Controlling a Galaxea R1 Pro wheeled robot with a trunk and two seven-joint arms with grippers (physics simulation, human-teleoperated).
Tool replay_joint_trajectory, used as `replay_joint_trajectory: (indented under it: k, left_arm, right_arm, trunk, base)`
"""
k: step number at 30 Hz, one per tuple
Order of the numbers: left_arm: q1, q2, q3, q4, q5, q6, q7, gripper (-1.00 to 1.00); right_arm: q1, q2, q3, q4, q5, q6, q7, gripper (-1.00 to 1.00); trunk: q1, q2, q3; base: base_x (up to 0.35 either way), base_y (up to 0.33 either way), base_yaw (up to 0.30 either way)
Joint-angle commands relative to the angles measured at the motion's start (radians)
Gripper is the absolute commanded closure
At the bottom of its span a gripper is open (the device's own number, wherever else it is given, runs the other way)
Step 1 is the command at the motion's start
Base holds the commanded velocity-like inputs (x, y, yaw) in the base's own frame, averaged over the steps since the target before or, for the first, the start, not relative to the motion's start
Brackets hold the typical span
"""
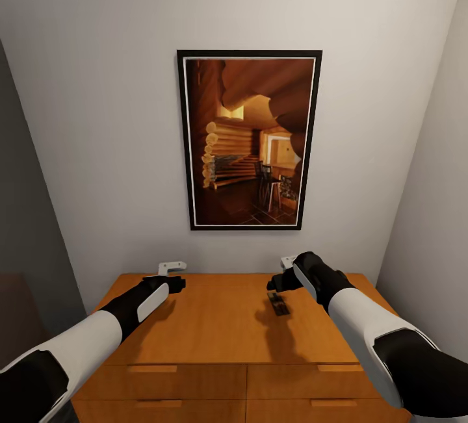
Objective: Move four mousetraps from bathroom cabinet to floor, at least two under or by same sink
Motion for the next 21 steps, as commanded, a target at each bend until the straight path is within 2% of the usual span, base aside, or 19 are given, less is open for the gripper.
replay_joint_trajectory:
  k: [1, 21]
  left_arm:
    - [-0.001, 0.001, -0.008, -0.003, 0.009, 0.002, 0.008, -1.0]
    - [-0.001, 0.001, -0.008, -0.003, 0.009, 0.002, 0.006, -1.0]
  right_arm:
    - [0.0, -0.001, 0.008, -0.001, -0.009, 0.004, -0.003, -1.0]
    - [0.0, -0.002, 0.007, -0.003, -0.009, 0.002, -0.004, -1.0]
  trunk:
    - [0.0, -0.001, -0.001]
    - [0.0, -0.001, -0.001]
  base:
    - [0.002, 0.0, 0.0]
    - [0.0, 0.0, 0.0]
